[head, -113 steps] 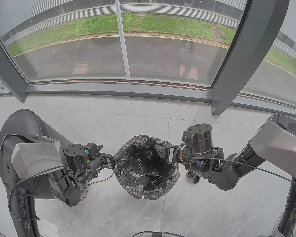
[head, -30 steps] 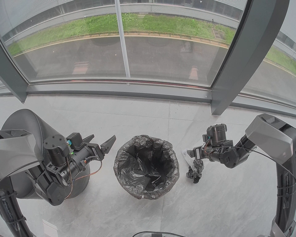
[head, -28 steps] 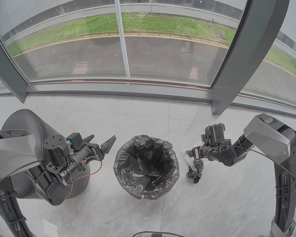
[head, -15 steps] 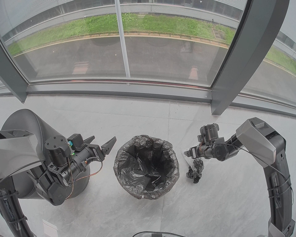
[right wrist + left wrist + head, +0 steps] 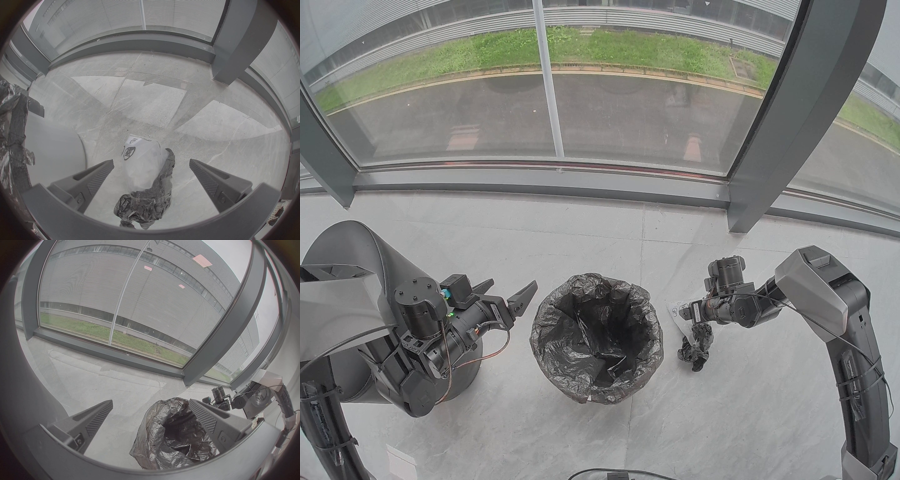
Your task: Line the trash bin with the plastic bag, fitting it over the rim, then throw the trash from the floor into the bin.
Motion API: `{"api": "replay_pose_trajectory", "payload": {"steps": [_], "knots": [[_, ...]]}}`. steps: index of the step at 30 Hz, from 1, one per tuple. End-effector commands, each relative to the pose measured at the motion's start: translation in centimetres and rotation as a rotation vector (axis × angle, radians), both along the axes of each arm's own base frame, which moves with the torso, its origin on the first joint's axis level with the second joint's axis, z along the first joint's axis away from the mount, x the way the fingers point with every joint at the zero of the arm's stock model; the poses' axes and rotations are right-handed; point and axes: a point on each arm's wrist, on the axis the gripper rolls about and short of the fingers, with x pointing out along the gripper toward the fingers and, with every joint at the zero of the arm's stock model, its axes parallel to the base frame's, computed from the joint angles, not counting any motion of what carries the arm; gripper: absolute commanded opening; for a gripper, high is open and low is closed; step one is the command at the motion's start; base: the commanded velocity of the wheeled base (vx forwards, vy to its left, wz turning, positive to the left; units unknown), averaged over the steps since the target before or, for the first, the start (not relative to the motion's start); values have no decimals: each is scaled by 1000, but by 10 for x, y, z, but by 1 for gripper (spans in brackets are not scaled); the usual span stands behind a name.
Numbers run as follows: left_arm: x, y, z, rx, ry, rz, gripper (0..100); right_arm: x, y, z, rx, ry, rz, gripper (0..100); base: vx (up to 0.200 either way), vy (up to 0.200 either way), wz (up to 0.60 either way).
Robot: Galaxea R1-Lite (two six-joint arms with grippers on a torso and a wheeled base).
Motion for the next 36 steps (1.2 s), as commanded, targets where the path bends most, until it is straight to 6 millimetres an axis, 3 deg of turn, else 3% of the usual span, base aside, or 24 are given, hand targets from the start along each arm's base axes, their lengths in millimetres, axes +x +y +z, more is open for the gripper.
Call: {"api": "replay_pose_trajectory", "payload": {"steps": [1,17,18,31,36], "knots": [[0,0,-2,2,7,0,100,2,1,-9,-3,8,-1,100,0,0,0],[1,0,-5,4,14,0,100,5,1,-16,-3,11,-1,100,0,0,0],[2,0,-5,3,15,1,100,5,1,-16,-3,11,-1,0,0,0,0],[4,-1,-5,-1,12,5,100,6,1,-17,0,8,-4,0,0,0,0],[3,-1,-5,-2,10,5,100,6,1,-1,7,-21,-9,0,0,0,0]]}}
